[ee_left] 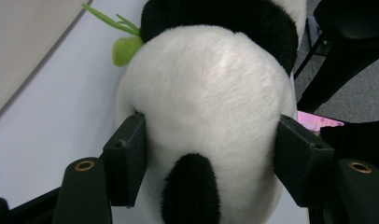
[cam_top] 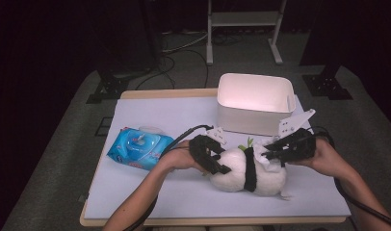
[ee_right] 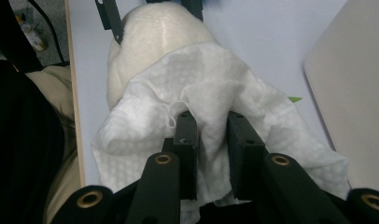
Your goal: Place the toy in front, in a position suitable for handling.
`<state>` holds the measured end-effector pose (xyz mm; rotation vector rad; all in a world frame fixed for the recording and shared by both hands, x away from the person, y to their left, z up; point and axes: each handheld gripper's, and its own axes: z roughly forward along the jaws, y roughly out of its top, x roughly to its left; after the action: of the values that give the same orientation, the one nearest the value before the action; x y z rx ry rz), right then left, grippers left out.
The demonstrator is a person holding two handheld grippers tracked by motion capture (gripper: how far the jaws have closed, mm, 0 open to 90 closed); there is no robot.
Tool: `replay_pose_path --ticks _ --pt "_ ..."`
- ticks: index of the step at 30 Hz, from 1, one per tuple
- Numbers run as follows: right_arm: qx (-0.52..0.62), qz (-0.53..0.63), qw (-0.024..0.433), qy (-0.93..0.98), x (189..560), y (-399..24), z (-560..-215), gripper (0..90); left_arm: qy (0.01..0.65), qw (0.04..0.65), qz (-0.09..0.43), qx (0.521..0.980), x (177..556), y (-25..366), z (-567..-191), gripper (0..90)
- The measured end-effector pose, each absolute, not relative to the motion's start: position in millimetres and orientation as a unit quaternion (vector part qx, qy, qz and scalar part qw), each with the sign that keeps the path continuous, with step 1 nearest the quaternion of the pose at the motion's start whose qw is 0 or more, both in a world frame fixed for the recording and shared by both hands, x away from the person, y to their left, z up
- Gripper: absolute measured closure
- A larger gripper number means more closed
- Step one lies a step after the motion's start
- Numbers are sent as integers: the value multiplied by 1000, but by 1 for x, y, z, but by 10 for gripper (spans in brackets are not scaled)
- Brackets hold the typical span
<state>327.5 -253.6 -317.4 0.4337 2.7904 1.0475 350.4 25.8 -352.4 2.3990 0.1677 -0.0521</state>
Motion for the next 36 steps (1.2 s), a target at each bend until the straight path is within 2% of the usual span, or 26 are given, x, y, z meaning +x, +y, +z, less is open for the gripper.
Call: replay_pose_path --ticks 9,25,36 --pt "126 343 60 929 330 -232 -316 747 71 354 -17 932 348 40 -352 341" --pt "94 305 49 946 333 -194 -324 745 71 364 -10 929 345 32 -352 319" --pt "104 315 38 943 332 -206 -326 744 69 378 -25 923 344 39 -355 244"
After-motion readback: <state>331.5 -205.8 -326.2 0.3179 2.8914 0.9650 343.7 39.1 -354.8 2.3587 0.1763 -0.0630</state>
